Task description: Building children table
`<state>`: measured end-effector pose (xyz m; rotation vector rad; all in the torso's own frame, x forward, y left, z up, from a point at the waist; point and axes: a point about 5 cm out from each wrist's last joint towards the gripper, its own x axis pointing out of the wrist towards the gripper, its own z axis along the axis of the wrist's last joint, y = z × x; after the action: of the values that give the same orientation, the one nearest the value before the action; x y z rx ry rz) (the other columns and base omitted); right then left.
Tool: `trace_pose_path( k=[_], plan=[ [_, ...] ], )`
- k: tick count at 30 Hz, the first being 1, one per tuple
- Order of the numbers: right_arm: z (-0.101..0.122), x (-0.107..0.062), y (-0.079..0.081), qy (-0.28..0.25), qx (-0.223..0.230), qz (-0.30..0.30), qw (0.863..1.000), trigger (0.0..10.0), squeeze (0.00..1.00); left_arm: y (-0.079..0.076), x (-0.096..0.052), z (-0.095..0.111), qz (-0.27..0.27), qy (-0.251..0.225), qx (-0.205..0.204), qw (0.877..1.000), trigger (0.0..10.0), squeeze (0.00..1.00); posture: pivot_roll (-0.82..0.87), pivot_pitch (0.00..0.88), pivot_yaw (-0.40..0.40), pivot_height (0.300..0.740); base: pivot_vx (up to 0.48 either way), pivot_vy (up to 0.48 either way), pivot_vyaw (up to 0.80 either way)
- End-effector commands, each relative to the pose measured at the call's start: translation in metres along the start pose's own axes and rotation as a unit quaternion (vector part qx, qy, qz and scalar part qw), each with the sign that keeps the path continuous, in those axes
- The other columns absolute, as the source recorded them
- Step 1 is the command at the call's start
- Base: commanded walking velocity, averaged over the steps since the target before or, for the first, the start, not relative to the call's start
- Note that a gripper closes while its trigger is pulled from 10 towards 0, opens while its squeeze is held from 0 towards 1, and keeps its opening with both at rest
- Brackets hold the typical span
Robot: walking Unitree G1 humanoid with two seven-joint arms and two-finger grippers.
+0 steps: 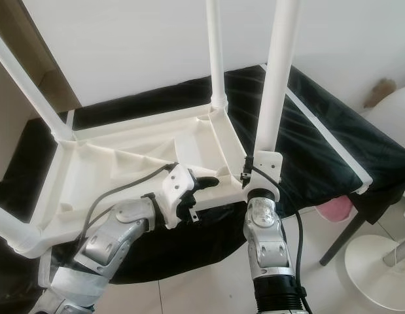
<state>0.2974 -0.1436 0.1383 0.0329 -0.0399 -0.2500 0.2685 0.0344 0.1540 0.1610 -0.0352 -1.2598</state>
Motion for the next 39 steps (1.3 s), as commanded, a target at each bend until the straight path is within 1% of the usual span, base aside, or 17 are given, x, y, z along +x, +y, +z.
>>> trace_pose_path(
  k=[1, 6, 7, 12, 14, 15, 17, 18, 19, 22, 23, 25, 29, 33, 37, 38, 39],
  plan=[
    [-0.008, -0.006, 0.006, 0.020, 0.021, 0.009, 1.000, 10.0, 1.00, -0.001, 0.000, 0.005, -0.025, -0.004, 0.009, 1.000, 10.0, 0.00, -0.13, 0.000, 0.118, 0.740, 0.000, 0.000, 0.00],
    [-0.007, -0.006, 0.006, 0.016, 0.020, 0.014, 1.000, 10.0, 1.00, -0.001, 0.000, 0.004, -0.026, -0.004, 0.008, 1.000, 10.0, 0.00, -0.13, 0.000, 0.118, 0.740, 0.000, 0.000, 0.00],
    [-0.003, -0.007, 0.006, 0.007, 0.030, 0.027, 0.999, 10.0, 0.00, 0.000, 0.000, 0.005, -0.026, -0.004, 0.010, 1.000, 10.0, 0.00, -0.13, 0.000, 0.118, 0.740, 0.000, 0.000, 0.00],
    [0.002, -0.008, 0.003, -0.013, 0.039, 0.058, 0.997, 10.0, 0.00, 0.001, 0.000, 0.005, -0.025, -0.005, 0.011, 1.000, 10.0, 0.00, -0.14, 0.000, 0.117, 0.740, 0.000, 0.000, 0.00],
    [0.006, -0.011, -0.004, -0.029, 0.033, 0.090, 0.995, 10.0, 0.00, 0.001, 0.001, 0.006, -0.024, -0.006, 0.012, 1.000, 10.0, 0.00, -0.14, 0.000, 0.116, 0.740, 0.000, 0.000, 0.00],
    [0.006, -0.011, -0.004, -0.029, 0.033, 0.090, 0.995, 10.0, 0.00, 0.001, 0.001, 0.006, -0.024, -0.006, 0.012, 1.000, 10.0, 0.00, -0.14, 0.000, 0.116, 0.740, 0.000, 0.000, 0.00],
    [0.007, -0.014, -0.013, -0.036, 0.019, 0.158, 0.987, 10.0, 0.00, 0.002, 0.001, 0.006, -0.024, -0.006, 0.013, 1.000, 10.0, 0.00, -0.15, 0.000, 0.119, 0.740, 0.000, 0.000, 0.00],
    [0.007, -0.014, -0.013, -0.036, 0.019, 0.158, 0.987, 10.0, 0.00, 0.002, 0.001, 0.006, -0.024, -0.006, 0.013, 1.000, 10.0, 0.00, -0.15, 0.000, 0.119, 0.740, 0.000, 0.000, 0.00],
    [0.007, -0.014, -0.017, -0.036, 0.011, 0.194, 0.980, 10.0, 0.00, 0.002, 0.001, 0.006, -0.023, -0.006, 0.015, 1.000, 10.0, 0.00, -0.15, 0.000, 0.120, 0.740, 0.000, 0.000, 0.00],
    [0.008, -0.014, -0.019, -0.035, 0.003, 0.223, 0.974, 10.0, 0.00, 0.003, 0.001, 0.007, -0.023, -0.006, 0.016, 1.000, 10.0, 0.00, -0.15, 0.000, 0.123, 0.740, 0.000, 0.000, 0.00],
    [0.007, -0.012, -0.019, -0.031, -0.005, 0.256, 0.966, 10.0, 0.00, 0.004, 0.002, 0.007, -0.022, -0.006, 0.017, 1.000, 10.0, 0.00, -0.15, 0.000, 0.129, 0.740, 0.000, 0.000, 0.00],
    [0.006, -0.010, -0.019, -0.027, -0.018, 0.290, 0.956, 10.0, 0.00, 0.005, 0.002, 0.007, -0.022, -0.006, 0.017, 1.000, 10.0, 0.00, -0.15, 0.000, 0.128, 0.740, 0.000, 0.000, 0.00],
    [0.006, -0.007, -0.017, -0.025, -0.030, 0.317, 0.948, 10.0, 0.00, 0.005, 0.003, 0.007, -0.022, -0.005, 0.020, 1.000, 10.0, 0.00, -0.14, 0.000, 0.126, 0.740, 0.000, 0.000, 0.00],
    [0.007, 0.007, -0.017, -0.017, -0.053, 0.357, 0.933, 10.0, 0.00, 0.006, 0.004, 0.009, -0.019, -0.006, 0.023, 1.000, 10.0, 0.00, -0.13, 0.000, 0.119, 0.740, 0.000, 0.000, 0.00],
    [0.006, 0.012, -0.020, -0.010, -0.072, 0.369, 0.926, 10.0, 0.00, 0.006, 0.003, 0.009, -0.017, -0.007, 0.023, 1.000, 10.0, 0.00, -0.13, 0.000, 0.114, 0.740, 0.000, 0.000, 0.00],
    [0.004, 0.014, -0.022, -0.005, -0.081, 0.372, 0.925, 4.5, 0.00, 0.006, 0.002, 0.008, -0.017, -0.006, 0.023, 1.000, 10.0, 0.00, -0.13, 0.000, 0.114, 0.740, 0.000, 0.000, 0.00],
    [0.001, 0.016, -0.026, 0.000, -0.094, 0.368, 0.925, 0.0, 0.00, 0.006, 0.002, 0.008, -0.014, -0.006, 0.023, 1.000, 10.0, 0.00, -0.13, 0.000, 0.114, 0.740, 0.000, 0.000, 0.00]
  ],
)
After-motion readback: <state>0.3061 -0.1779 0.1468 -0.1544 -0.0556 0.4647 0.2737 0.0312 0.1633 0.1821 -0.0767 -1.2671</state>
